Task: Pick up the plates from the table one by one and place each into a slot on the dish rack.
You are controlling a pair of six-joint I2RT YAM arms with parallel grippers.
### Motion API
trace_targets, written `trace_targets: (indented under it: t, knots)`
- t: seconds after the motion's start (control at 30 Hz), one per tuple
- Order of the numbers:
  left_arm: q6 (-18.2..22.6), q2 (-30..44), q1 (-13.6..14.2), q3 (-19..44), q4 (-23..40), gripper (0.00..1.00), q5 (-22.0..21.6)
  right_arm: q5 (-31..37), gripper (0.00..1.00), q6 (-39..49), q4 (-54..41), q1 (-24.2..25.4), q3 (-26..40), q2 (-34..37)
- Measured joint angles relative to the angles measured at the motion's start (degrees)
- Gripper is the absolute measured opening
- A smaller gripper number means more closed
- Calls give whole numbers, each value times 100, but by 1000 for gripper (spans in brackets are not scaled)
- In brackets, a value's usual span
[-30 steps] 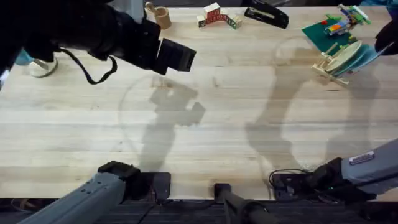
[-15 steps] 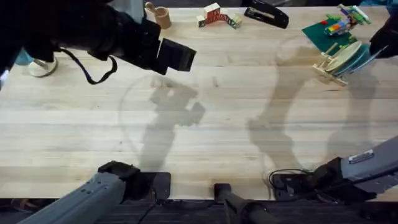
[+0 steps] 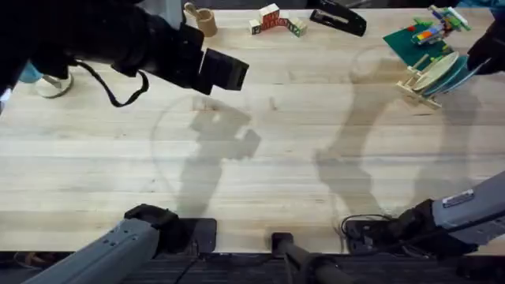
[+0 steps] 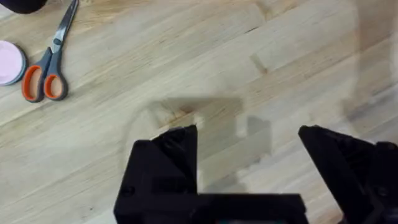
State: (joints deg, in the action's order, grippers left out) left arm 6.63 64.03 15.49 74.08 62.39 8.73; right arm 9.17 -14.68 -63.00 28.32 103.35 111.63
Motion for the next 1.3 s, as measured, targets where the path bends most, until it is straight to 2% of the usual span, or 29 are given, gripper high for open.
trace_targets:
  t: [0.53,0.67,0.77,1.3]
  knots:
    - [-87,0,2,0,0,993,0,0,34,-2,-3,0,0,0]
    - [-107,0,0,0,0,994,0,-2,134,2,0,0,0,0]
    - [-107,0,2,0,0,993,0,-2,170,2,-3,0,0,0]
    - [-109,0,2,0,0,994,0,-2,172,2,-77,0,0,-86]
